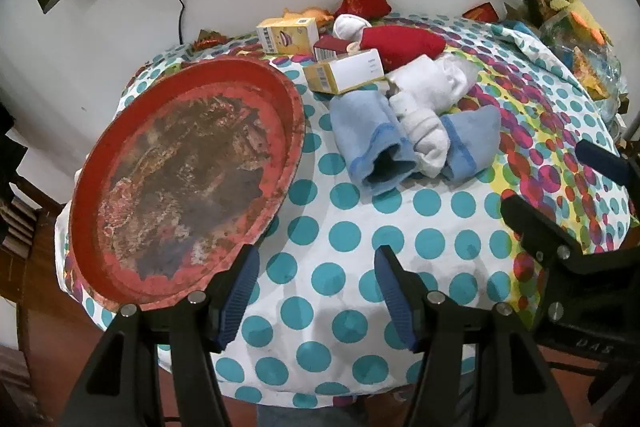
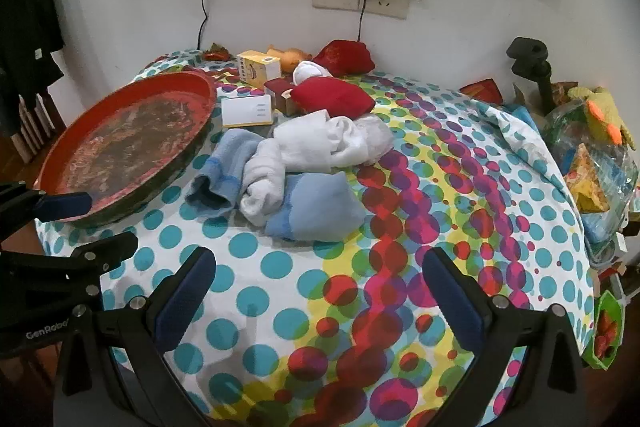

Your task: Organize objects

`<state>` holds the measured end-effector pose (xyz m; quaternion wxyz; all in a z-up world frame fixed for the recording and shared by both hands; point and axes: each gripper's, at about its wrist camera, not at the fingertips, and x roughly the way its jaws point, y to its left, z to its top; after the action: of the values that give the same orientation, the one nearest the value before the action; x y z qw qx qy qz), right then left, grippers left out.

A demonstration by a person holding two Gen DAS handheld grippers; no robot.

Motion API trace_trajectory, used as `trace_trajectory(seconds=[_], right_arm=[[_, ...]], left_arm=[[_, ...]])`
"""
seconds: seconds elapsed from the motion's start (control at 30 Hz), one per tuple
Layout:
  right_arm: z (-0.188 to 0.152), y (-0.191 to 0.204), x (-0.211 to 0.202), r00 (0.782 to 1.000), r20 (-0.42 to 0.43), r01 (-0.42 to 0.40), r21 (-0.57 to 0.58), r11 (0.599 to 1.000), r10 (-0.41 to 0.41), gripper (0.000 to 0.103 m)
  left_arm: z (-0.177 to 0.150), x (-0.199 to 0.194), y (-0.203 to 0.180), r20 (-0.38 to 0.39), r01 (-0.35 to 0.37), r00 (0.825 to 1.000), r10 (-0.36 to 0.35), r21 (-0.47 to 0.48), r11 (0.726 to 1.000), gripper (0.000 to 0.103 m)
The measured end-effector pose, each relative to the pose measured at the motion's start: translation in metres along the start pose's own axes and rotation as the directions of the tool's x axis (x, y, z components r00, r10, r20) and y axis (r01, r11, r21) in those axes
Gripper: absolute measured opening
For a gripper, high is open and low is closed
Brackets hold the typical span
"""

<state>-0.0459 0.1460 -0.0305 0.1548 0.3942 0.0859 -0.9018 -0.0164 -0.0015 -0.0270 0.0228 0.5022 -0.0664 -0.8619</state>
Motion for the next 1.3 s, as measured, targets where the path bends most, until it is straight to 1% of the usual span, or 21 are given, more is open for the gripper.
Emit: trace_trajectory(seconds=[0.17,0.4,0.57,0.7,0.77,0.83,0.93,1.0,1.03,1.07,1.13,1.17,1.23,1.3], right_arm=[[0.003,-0.002,0.012,1.000,-0.003,0.006,-0.005,1.000,-0.006,0.102],[0.005,-0.007,0.031,1.000,-0.006,-0.010,-0.007,1.000,0.010,0.101],[0.010,-0.011,0.046,1.000,-0.021,-0.022,-0.007,1.000,0.022,0.092],[0.013,-0.014,0.059,0.999,-0.032,-0.024,-0.002,1.000,0.024,0.092],[0.014,-0.014,0.067,0.999,-0.044,-0.029,-0.001,1.000,0.029,0.083],[0.014,-0.015,0.072,0.998,-0.055,-0.045,-0.004,0.999,0.045,0.079],[0.015,-0.014,0.078,0.997,-0.055,-0.060,-0.010,0.998,0.060,0.076],[0.016,-0.015,0.081,0.995,-0.054,-0.085,-0.012,0.996,0.084,0.069],[0.015,-0.015,0.081,0.993,-0.052,-0.103,-0.011,0.995,0.103,0.057],[0.015,-0.015,0.082,0.990,-0.050,-0.132,-0.014,0.991,0.131,0.051],[0.014,-0.015,0.082,0.988,-0.050,-0.145,-0.016,0.989,0.144,0.048],[0.014,-0.015,0.081,0.988,-0.045,-0.151,-0.016,0.988,0.150,0.043],[0.014,-0.018,0.079,0.989,-0.034,-0.147,-0.014,0.989,0.146,0.041],[0.012,-0.023,0.074,0.993,-0.012,-0.119,-0.015,0.993,0.119,0.040]], left_arm=[[0.000,0.010,-0.004,-0.010,0.001,1.000,-0.001,0.009,1.000,0.061],[-0.001,0.030,-0.003,-0.036,0.031,0.999,-0.030,0.009,0.999,0.061],[-0.001,0.041,0.000,-0.037,0.043,0.998,-0.043,0.001,0.999,0.061],[0.001,0.047,-0.002,-0.031,0.055,0.998,-0.055,0.013,0.998,0.061],[0.002,0.048,-0.002,-0.019,0.064,0.998,-0.063,0.013,0.998,0.061],[0.003,0.049,-0.002,-0.013,0.077,0.997,-0.077,0.013,0.997,0.061],[0.005,0.053,-0.003,-0.012,0.088,0.996,-0.088,0.010,0.996,0.061],[0.006,0.054,-0.005,-0.010,0.096,0.995,-0.096,0.008,0.995,0.061],[0.007,0.054,-0.006,-0.006,0.101,0.995,-0.101,0.007,0.995,0.061],[0.007,0.054,-0.007,-0.001,0.109,0.994,-0.109,0.010,0.994,0.061],[0.008,0.053,-0.010,0.006,0.120,0.993,-0.120,0.013,0.993,0.061],[0.009,0.053,-0.011,0.010,0.131,0.991,-0.131,0.014,0.991,0.061],[0.011,0.053,-0.012,0.012,0.144,0.989,-0.144,0.004,0.990,0.061],[0.013,0.053,-0.011,0.019,0.160,0.987,-0.160,-0.011,0.987,0.061]])
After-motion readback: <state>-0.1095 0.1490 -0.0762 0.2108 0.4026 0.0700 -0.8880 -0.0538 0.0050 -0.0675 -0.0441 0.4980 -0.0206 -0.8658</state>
